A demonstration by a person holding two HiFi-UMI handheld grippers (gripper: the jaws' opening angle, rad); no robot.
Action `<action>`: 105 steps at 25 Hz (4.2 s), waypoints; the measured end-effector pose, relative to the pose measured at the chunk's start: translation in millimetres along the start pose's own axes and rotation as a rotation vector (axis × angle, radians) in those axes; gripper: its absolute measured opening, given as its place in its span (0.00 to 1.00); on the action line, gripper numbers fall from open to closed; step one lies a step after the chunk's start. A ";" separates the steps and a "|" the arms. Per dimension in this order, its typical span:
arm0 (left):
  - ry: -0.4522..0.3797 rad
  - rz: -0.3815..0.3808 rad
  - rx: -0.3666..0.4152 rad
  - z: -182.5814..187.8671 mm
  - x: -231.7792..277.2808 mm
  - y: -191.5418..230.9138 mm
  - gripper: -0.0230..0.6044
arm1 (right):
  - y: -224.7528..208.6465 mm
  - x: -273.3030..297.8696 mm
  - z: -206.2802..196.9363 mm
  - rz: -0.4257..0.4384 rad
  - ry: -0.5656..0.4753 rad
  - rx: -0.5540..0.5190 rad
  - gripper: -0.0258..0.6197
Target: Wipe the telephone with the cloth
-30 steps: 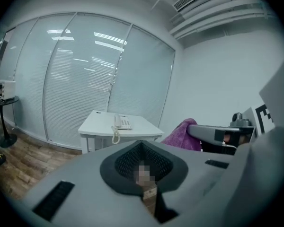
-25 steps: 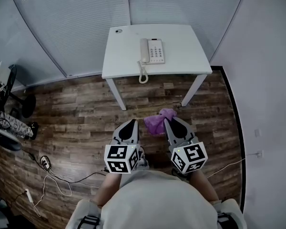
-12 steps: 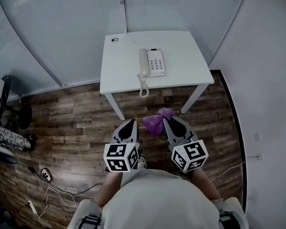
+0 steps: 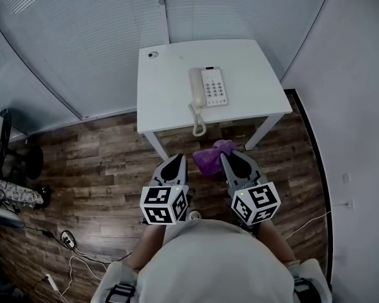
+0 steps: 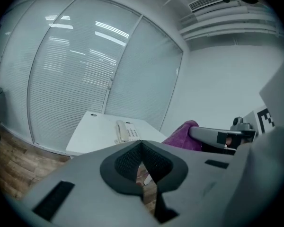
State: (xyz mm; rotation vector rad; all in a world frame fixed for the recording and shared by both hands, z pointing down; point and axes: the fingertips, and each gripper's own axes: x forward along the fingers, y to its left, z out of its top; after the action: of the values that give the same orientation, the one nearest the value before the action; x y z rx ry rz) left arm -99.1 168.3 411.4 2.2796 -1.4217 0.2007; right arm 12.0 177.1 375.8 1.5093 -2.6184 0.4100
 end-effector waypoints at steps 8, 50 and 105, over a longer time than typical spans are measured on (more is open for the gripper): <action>0.008 -0.004 0.005 11.9 12.5 32.4 0.05 | 8.6 37.7 6.6 -0.001 -0.005 0.008 0.11; 0.012 0.155 -0.046 105.7 218.2 85.1 0.05 | -150.6 227.3 80.1 0.124 0.005 -0.010 0.11; 0.066 0.308 -0.213 91.5 277.6 151.2 0.05 | -194.6 443.7 -9.1 0.216 0.342 -0.371 0.11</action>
State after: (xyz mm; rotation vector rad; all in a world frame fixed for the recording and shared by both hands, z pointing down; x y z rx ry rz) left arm -114.7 -155.0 470.7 1.8629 -1.6691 0.2055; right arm -46.1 -283.6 514.3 0.9544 -2.4183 0.1642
